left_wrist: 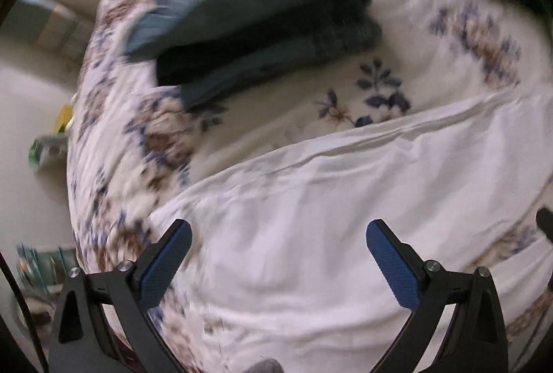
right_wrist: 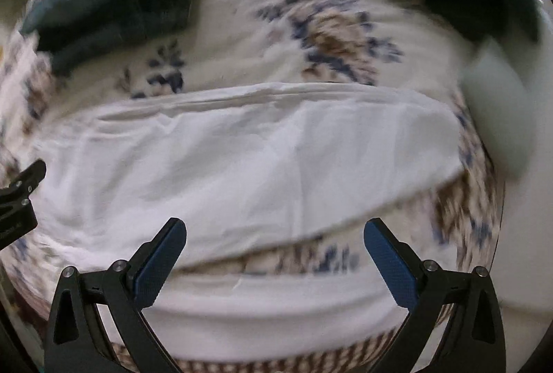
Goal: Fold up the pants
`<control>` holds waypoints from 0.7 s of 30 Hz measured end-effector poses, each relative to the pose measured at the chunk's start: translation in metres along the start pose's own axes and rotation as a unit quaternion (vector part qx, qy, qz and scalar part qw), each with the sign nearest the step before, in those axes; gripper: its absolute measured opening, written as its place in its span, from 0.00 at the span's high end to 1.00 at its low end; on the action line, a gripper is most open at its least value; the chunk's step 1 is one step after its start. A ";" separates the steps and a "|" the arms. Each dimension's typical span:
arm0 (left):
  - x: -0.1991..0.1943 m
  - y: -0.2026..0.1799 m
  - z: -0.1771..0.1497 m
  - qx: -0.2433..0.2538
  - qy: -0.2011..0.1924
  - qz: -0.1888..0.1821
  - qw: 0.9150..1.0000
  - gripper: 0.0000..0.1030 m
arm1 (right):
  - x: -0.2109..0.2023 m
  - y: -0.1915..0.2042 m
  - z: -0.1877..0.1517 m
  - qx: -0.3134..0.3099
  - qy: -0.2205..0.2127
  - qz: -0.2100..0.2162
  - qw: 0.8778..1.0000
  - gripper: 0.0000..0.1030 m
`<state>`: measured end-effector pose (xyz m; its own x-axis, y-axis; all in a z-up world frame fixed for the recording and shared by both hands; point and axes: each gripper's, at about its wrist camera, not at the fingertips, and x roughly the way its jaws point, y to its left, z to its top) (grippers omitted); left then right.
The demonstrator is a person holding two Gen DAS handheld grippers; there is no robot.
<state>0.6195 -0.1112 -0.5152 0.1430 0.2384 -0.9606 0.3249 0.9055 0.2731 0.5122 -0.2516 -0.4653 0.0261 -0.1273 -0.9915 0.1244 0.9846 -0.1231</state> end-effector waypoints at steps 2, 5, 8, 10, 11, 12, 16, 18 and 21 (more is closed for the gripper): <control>0.034 -0.013 0.016 0.036 0.030 -0.007 0.999 0.03 | 0.044 0.012 0.034 -0.044 0.037 -0.002 0.998 0.00; 0.073 -0.033 0.039 0.103 0.056 -0.007 0.993 0.10 | 0.084 0.026 0.062 -0.116 0.053 -0.019 0.992 0.00; 0.096 -0.052 0.053 0.169 0.073 -0.030 0.982 0.10 | 0.116 0.046 0.090 -0.202 0.064 -0.042 0.976 0.00; 0.106 -0.060 0.056 0.207 0.091 -0.040 0.973 0.10 | 0.132 0.060 0.102 -0.260 0.070 -0.056 0.961 0.00; 0.113 -0.063 0.057 0.222 0.104 -0.046 0.968 0.10 | 0.138 0.065 0.105 -0.283 0.074 -0.059 0.955 0.00; 0.118 -0.066 0.058 0.236 0.110 -0.049 0.964 0.10 | 0.146 0.069 0.108 -0.302 0.079 -0.057 0.948 0.00; 0.129 -0.067 0.060 0.238 0.117 -0.075 0.961 0.21 | 0.173 0.073 0.118 -0.326 0.102 -0.040 0.939 0.18; 0.125 -0.066 0.058 0.221 0.107 -0.098 0.965 0.38 | 0.178 0.072 0.121 -0.313 0.105 -0.019 0.944 0.40; 0.109 -0.067 0.046 0.200 0.086 -0.107 0.970 0.69 | 0.173 0.067 0.118 -0.295 0.083 -0.010 0.952 0.74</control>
<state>0.6562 -0.1616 -0.6355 -0.1152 0.1467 -0.9825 0.6712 0.7406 0.0319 0.6416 -0.2219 -0.6399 -0.1338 -0.1750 -0.9754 -0.4566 0.8845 -0.0961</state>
